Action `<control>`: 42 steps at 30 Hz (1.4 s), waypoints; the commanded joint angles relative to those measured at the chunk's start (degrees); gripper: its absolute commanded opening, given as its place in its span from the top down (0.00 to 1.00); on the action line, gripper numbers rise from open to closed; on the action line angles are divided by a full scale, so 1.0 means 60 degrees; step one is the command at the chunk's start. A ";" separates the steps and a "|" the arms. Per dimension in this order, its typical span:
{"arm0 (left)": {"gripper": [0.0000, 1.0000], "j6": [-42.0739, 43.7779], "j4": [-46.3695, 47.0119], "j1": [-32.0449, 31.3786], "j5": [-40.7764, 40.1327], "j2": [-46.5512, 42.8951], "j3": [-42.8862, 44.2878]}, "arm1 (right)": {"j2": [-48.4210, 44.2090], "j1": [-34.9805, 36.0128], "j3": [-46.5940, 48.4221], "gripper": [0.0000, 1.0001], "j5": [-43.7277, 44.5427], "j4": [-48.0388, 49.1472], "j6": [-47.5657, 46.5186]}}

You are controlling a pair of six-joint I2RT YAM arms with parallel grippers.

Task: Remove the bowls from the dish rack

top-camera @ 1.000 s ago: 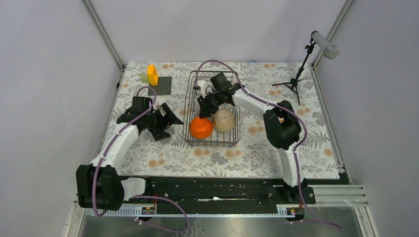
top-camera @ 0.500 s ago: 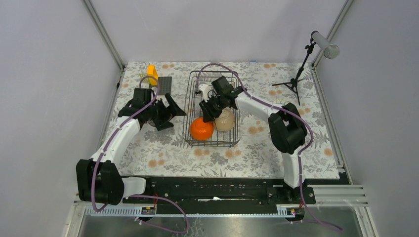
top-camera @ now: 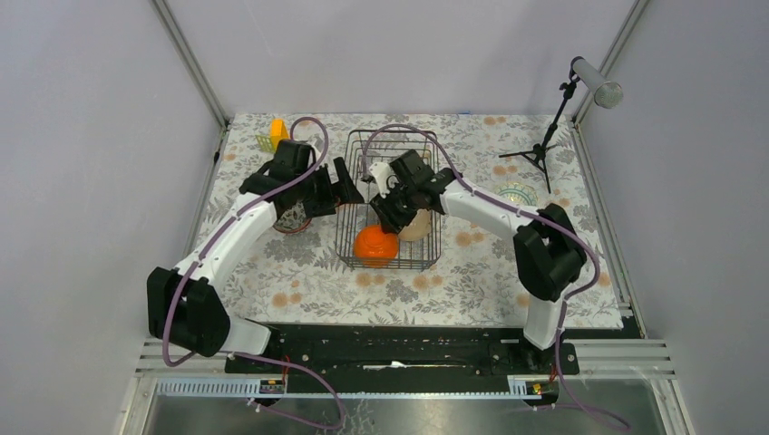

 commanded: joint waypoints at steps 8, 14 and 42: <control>0.14 0.0719 0.0114 -0.0484 -0.0384 0.0536 0.0819 | -0.2687 -0.0003 -0.1519 0.07 0.3220 0.1148 0.4553; 0.16 0.0978 0.0117 -0.0770 -0.0342 0.0709 0.0968 | -0.3736 -0.0107 -0.2127 0.00 0.4034 0.0703 0.6516; 0.18 0.0454 -0.0453 -0.0985 -0.2644 -0.1185 0.0360 | -0.0664 0.0023 -0.1354 0.02 0.1948 0.0558 0.9236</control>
